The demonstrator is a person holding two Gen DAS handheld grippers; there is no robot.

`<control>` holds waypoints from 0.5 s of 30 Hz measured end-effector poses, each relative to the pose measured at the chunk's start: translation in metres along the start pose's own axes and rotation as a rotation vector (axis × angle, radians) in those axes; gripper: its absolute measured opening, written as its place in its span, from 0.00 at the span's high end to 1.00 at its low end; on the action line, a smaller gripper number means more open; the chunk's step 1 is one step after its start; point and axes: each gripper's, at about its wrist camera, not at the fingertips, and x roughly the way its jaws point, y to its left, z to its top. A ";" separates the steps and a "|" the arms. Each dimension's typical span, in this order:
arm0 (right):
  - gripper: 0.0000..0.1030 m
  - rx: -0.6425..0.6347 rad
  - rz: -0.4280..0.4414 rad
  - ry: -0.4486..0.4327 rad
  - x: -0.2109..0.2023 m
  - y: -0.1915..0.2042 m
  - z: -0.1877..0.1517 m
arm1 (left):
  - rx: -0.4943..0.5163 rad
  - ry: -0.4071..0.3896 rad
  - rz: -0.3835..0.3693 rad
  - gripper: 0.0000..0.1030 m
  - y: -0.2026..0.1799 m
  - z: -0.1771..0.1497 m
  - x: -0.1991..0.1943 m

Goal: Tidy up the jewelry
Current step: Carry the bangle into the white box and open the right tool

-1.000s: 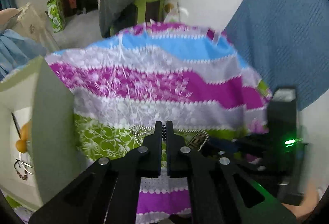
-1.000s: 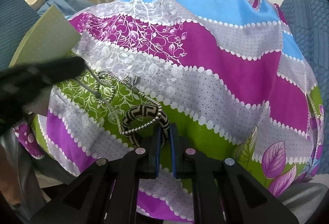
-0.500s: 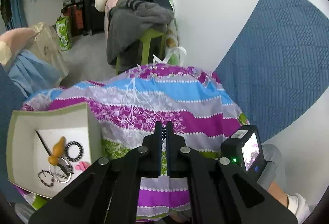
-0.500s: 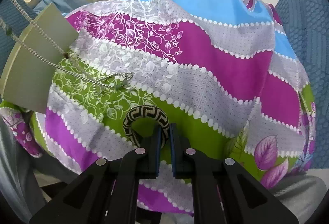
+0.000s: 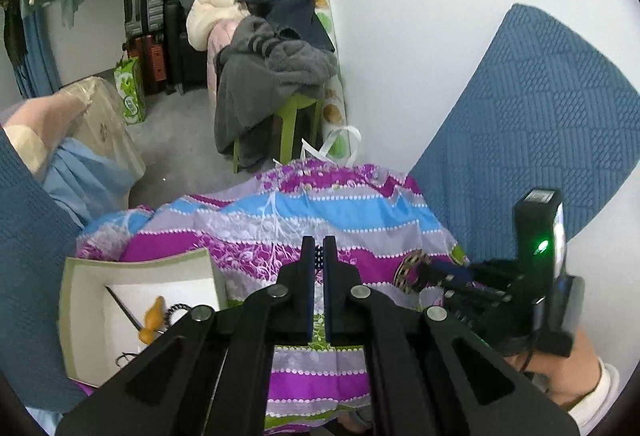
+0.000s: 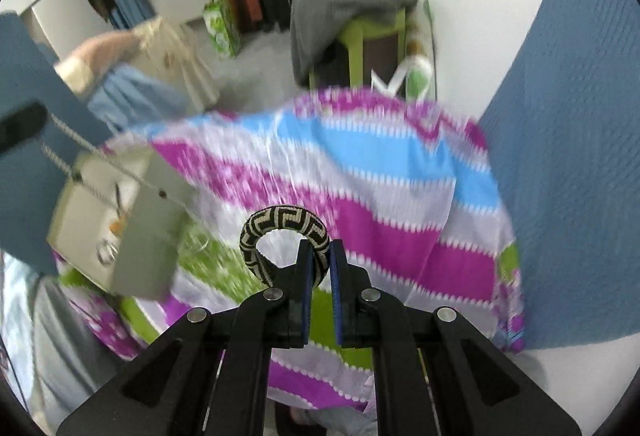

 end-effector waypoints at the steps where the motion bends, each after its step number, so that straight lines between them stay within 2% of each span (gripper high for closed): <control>1: 0.94 0.001 0.003 -0.017 -0.008 0.003 0.006 | 0.002 -0.006 0.007 0.98 0.001 0.003 -0.005; 7: 0.94 -0.019 0.019 -0.114 -0.053 0.026 0.042 | -0.004 -0.046 0.037 0.97 0.015 0.019 -0.039; 15: 0.94 -0.059 0.060 -0.192 -0.082 0.068 0.072 | -0.033 -0.101 0.076 0.97 0.046 0.028 -0.085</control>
